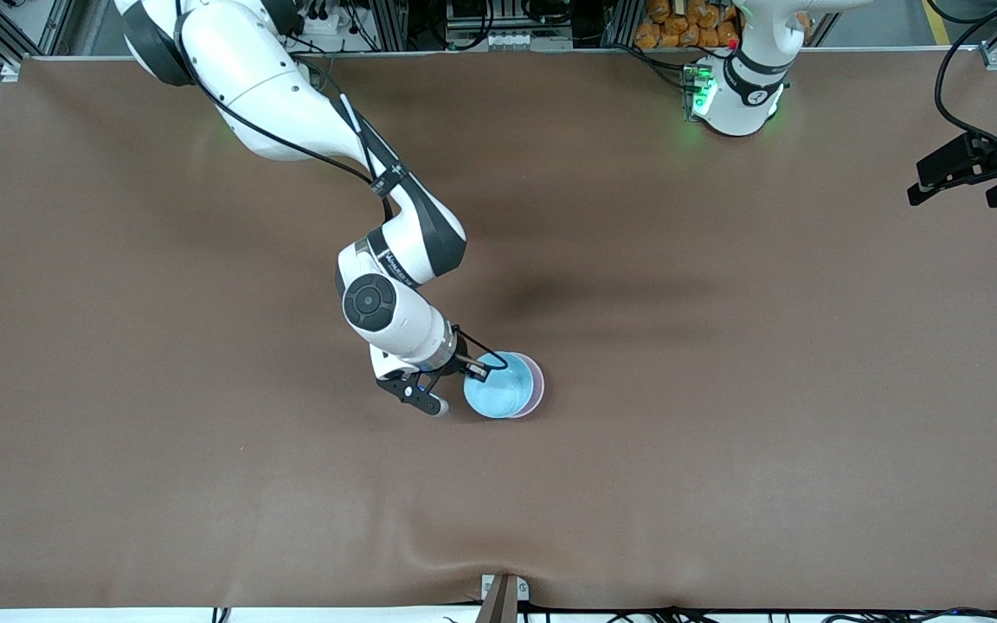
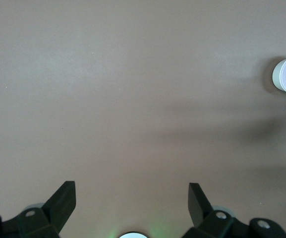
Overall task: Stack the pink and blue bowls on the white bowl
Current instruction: 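Lower the blue bowl into the pink bowl and open the right gripper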
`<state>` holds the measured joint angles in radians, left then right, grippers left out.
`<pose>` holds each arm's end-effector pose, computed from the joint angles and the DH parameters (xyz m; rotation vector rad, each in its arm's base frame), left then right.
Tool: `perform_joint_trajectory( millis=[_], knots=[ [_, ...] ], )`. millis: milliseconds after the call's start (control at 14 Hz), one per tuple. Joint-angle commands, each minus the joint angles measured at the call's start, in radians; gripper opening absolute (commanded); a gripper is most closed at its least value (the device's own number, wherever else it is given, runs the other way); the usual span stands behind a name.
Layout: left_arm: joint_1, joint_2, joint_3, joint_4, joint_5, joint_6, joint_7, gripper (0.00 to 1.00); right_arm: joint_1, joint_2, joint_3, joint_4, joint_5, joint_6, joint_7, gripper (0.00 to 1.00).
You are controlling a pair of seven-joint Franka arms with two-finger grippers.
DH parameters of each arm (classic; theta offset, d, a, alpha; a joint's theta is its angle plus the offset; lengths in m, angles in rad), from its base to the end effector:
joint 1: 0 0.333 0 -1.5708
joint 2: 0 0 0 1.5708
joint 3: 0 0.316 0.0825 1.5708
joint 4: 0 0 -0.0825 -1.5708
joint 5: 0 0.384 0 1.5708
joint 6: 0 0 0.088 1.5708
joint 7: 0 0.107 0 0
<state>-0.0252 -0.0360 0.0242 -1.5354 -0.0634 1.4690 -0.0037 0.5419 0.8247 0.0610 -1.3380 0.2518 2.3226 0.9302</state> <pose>0.5329 -0.0076 0.6521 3.0773 -0.0043 -0.0470 0.6274 0.4238 0.2510 -2.7657 0.7187 0.0752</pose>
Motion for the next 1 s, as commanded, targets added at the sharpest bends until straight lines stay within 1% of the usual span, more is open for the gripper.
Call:
perform_joint_trajectory(
  millis=[0, 214, 429, 929],
  knots=[
    [-0.002, 0.004, -0.004, 0.000, 0.023, 0.011, -0.012, 1.00, 0.010, 0.025, -0.003, 0.034, -0.002, -0.008, 0.021, 0.00],
    [-0.005, 0.008, -0.006, 0.008, 0.025, 0.011, -0.013, 1.00, 0.012, 0.024, 0.002, 0.042, -0.002, -0.009, 0.033, 0.00],
    [-0.005, 0.007, -0.006, 0.012, 0.027, 0.011, -0.013, 1.00, 0.053, 0.021, 0.002, 0.040, -0.006, -0.008, 0.079, 0.00],
    [-0.002, 0.021, -0.004, 0.037, 0.025, 0.011, -0.010, 1.00, 0.036, 0.025, -0.001, 0.040, -0.009, -0.006, 0.082, 0.00]
  ],
)
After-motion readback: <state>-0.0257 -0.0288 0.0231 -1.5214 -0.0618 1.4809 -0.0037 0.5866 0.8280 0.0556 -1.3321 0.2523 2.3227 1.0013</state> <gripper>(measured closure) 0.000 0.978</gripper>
